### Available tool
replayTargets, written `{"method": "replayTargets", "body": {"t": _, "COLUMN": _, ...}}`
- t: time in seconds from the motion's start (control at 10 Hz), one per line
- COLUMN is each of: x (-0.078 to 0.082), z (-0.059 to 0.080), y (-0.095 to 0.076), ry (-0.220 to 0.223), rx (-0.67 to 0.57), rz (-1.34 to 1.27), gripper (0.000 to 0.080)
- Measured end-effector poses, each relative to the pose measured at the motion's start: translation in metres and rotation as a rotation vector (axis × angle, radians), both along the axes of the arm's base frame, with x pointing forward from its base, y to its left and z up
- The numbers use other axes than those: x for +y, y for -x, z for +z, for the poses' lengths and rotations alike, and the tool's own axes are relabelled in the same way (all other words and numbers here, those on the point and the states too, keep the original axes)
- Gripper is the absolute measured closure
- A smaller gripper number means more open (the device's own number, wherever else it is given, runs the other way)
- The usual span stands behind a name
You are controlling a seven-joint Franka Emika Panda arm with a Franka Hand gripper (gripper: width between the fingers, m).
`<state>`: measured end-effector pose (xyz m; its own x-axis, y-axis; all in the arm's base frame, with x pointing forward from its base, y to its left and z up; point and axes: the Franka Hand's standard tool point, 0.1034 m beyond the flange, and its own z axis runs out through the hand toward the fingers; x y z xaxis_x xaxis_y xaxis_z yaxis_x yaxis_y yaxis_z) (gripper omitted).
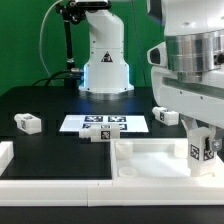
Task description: Assemble one leg
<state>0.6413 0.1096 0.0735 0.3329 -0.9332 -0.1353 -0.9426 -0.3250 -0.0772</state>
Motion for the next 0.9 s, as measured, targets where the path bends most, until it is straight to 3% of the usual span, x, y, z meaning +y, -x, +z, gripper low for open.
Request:
{"method": "replayTargets", "body": {"t": 0.2, "x": -0.0005, "z": -0.001, "y": 0.0028, "ry": 0.014, "rx": -0.001, "rz": 0.127, "gripper": 0.0515}}
{"method": "replayTargets", "body": {"t": 0.5, "x": -0.0026, "z": 0.0034, "y": 0.0046, "ry": 0.033, "rx": -0.005, "rz": 0.688, "gripper": 0.0186}}
{"method": "replayTargets", "body": {"t": 0.9, "x": -0.0043, "z": 0.0016, "y": 0.0068, "ry": 0.015, "rx": -0.028, "rz": 1.007, "gripper": 0.0151}}
